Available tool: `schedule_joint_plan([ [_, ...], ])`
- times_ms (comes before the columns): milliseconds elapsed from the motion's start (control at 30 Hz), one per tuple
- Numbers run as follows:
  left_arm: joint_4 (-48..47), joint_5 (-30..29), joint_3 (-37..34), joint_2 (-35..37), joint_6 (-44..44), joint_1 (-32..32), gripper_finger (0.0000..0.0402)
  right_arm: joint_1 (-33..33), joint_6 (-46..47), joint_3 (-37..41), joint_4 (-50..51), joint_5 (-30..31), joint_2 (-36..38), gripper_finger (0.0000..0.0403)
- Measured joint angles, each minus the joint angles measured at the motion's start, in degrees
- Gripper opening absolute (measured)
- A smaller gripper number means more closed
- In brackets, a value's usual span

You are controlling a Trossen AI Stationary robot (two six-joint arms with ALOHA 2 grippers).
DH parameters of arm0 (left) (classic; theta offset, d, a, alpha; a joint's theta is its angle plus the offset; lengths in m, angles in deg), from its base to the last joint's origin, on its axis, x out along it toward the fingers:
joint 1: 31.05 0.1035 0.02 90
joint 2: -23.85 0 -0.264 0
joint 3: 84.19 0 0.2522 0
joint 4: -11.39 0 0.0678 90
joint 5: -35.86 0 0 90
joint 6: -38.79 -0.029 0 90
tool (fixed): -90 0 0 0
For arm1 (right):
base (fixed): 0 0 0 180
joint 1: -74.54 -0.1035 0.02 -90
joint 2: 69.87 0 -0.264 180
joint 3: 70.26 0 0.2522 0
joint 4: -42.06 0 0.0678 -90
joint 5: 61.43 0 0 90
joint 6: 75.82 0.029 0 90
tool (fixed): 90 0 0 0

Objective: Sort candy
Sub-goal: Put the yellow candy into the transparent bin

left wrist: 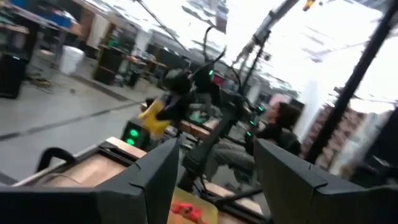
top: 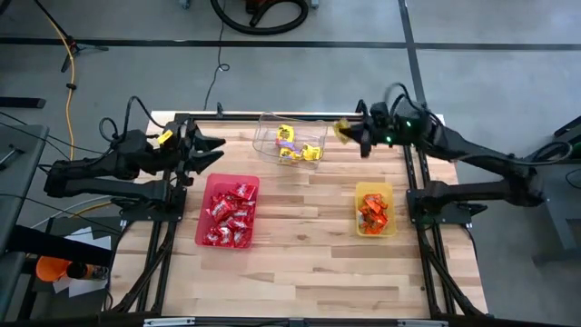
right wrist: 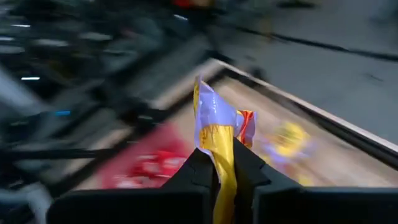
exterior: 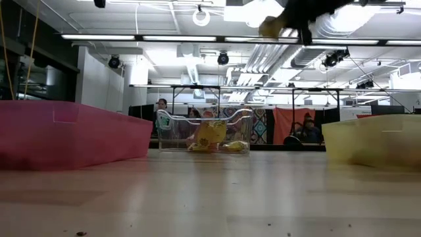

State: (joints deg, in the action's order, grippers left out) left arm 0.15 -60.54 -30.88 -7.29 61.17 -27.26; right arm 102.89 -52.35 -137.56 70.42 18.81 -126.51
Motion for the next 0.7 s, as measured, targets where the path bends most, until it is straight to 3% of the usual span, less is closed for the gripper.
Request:
schedule_joint_plan([
  [167, -1.34, 3.81, 0.00, -0.99, 0.75, -0.10, 0.0197, -12.50, -3.16, -0.02, -5.19, 3.18, 1.30, 0.0004],
  [367, -1.43, 4.57, 0.00, -3.55, 1.45, -0.09, 0.0197, -22.70, -6.99, 0.00, -8.98, 8.33, -4.07, 0.0006],
  [567, 1.29, 3.77, 0.00, -7.32, 4.03, -0.08, 0.0197, -25.47, -7.38, 0.00, -9.69, 8.45, -9.06, 0.0006],
  [700, 6.39, 3.72, 0.00, -10.51, 5.14, -0.10, 0.0197, -22.51, -8.52, 0.00, -12.74, 8.42, -10.97, 0.0007],
])
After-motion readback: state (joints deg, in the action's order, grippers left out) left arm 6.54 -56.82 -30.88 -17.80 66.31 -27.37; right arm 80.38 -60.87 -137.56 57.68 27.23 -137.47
